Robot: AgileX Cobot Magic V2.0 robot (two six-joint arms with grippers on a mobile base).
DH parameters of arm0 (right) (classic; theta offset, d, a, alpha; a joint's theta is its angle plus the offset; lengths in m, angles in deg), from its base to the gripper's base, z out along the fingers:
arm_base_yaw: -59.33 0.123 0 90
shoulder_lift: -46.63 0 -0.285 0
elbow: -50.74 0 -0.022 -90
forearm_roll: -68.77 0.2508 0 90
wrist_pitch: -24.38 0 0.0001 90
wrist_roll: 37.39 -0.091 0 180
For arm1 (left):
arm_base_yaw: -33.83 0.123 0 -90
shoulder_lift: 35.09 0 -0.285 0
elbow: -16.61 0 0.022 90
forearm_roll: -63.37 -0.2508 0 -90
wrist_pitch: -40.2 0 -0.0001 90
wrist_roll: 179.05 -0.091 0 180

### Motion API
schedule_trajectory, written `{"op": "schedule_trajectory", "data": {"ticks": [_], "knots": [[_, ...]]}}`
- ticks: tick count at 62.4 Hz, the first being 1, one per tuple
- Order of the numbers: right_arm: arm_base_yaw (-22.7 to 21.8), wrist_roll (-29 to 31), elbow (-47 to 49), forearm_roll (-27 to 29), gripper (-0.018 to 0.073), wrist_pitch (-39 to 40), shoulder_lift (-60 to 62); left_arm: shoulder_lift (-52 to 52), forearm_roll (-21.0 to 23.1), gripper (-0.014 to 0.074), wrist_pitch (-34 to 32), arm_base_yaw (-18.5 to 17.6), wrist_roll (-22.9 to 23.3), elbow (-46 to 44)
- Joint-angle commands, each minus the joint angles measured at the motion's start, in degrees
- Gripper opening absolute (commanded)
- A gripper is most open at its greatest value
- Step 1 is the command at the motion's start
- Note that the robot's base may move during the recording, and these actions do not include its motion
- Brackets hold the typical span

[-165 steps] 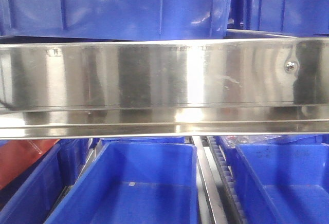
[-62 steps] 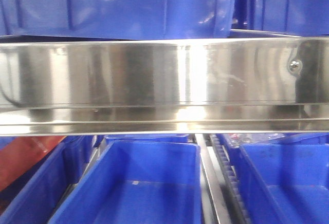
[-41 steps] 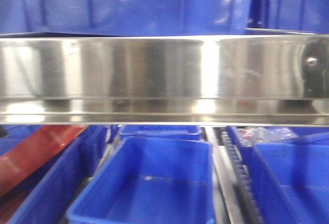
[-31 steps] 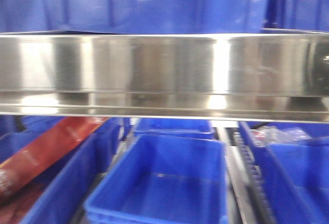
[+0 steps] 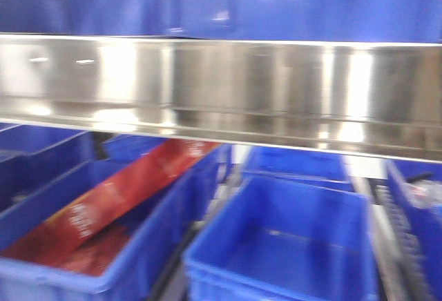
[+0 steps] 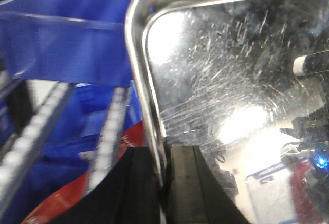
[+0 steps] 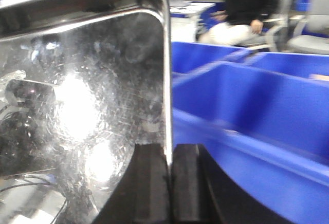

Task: Stack silver trays without gaps
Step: 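Drive the base around while holding the tray in both grippers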

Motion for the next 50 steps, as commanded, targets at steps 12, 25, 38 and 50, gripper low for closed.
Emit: {"op": "schedule_trajectory", "data": {"ticks": [12,25,38,50], "knots": [[0.2,0.1,0.5,-0.6,-0.0080,5.5,0.5,-0.5,0.6,-0.0008,-0.9,-0.5,-1.1,-0.4],[0.2,0.1,0.5,-0.6,-0.0080,5.5,0.5,-0.5,0.6,-0.0008,-0.9,-0.5,-1.1,-0.4],[0.2,0.1,0.5,-0.6,-0.0080,5.5,0.5,-0.5,0.6,-0.0008,-0.9,-0.5,-1.1,-0.4],[0.2,0.1,0.5,-0.6,-0.0080,5.5,0.5,-0.5,0.6,-0.0008,-0.9,-0.5,-1.1,-0.4]]}}
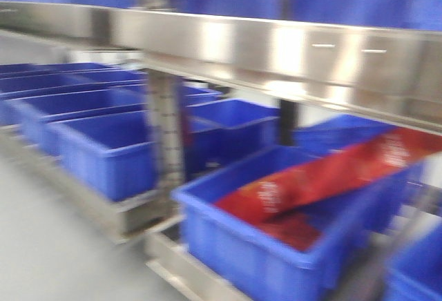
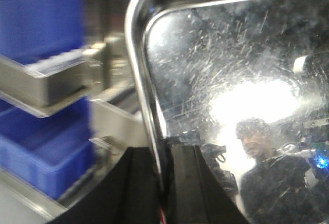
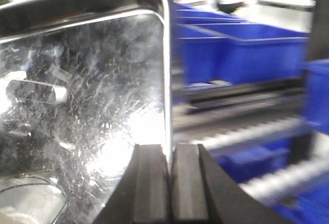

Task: Stack silver trays without gaps
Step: 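Drive the base around while holding the tray in both grippers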

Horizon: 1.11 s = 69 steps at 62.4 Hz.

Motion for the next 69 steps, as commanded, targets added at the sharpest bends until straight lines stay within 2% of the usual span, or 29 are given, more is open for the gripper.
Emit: {"op": "schedule_trajectory", "data": {"ticks": [1,69], "knots": [[0.2,0.1,0.5,-0.6,-0.0080,5.4,0.5,-0.5,0.6,-0.0008,-0.9,-0.5,-1.1,-0.4],[0.2,0.1,0.5,-0.6,-0.0080,5.4,0.5,-0.5,0.6,-0.0008,-0.9,-0.5,-1.1,-0.4]]}}
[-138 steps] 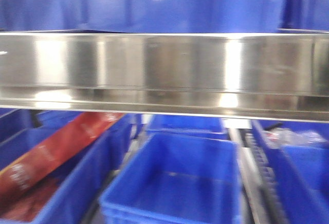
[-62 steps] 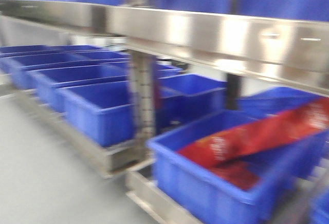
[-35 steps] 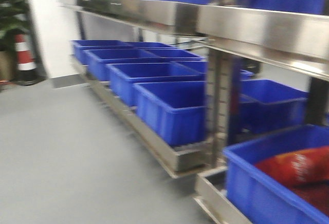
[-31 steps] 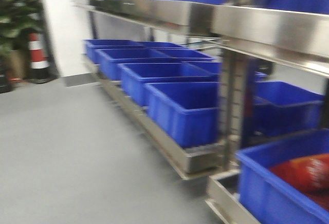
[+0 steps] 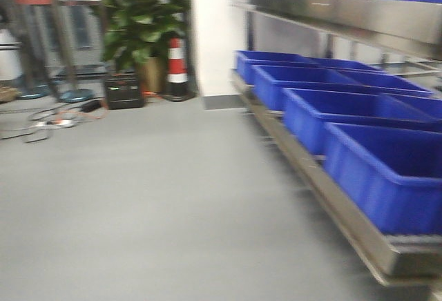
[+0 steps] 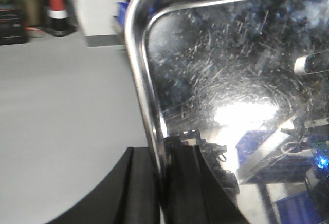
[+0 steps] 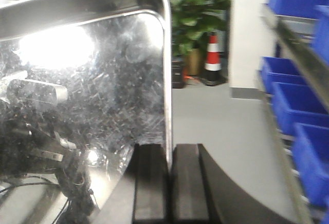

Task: Stack silver trays without gaps
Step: 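Drive the base around while holding the tray in both grippers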

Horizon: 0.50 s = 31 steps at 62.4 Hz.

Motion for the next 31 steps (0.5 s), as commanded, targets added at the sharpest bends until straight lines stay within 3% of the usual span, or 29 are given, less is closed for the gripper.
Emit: {"op": "schedule_trajectory", "data": {"ticks": [1,31], "knots": [[0.2,0.1,0.5,-0.6,-0.0080,5.3,0.5,-0.5,0.7,-0.0008,-0.9,-0.5,-1.1,-0.4],[0.2,0.1,0.5,-0.6,-0.0080,5.3,0.5,-0.5,0.7,-0.0008,-0.8,-0.5,-1.1,-0.4]]}}
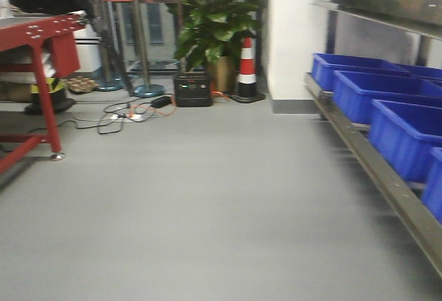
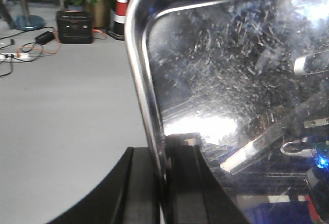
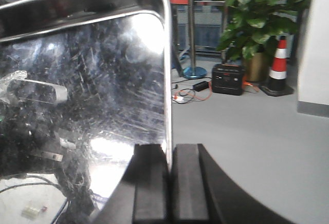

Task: Stack silver trays without gaps
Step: 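Drive the base around while holding the tray in both grippers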

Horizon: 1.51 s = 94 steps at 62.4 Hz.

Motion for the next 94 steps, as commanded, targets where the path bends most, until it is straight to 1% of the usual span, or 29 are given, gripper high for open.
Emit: {"op": "schedule_trajectory", "data": {"ticks": [1,94], "knots": [[0.2,0.1,0.5,-0.6,-0.0080,5.3,0.5,-0.5,0.7,-0.0008,-0.8,-0.6,-1.1,-0.4],[0.2,0.1,0.5,-0.6,-0.0080,8.3,0.5,-0.5,0.6,-0.0008,-0.7,-0.6,-1.1,-0.4]]}}
